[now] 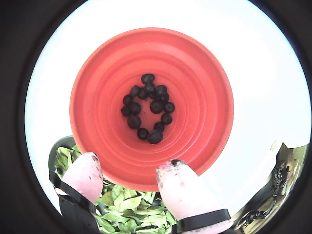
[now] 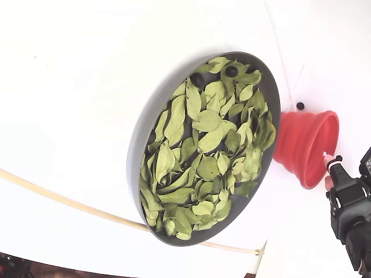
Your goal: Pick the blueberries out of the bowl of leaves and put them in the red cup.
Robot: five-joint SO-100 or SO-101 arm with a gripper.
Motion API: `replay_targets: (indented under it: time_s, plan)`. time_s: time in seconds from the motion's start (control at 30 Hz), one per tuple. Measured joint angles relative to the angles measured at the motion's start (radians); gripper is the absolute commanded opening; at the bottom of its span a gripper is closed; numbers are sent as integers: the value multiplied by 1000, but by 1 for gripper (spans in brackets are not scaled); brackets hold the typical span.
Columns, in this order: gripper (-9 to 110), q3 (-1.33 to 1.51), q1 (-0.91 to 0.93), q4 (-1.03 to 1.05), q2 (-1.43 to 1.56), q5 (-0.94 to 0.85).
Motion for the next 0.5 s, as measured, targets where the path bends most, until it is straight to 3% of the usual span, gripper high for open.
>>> replay_targets:
  time_s: [0.5]
  plan:
    - [19,132,0,44,100,5]
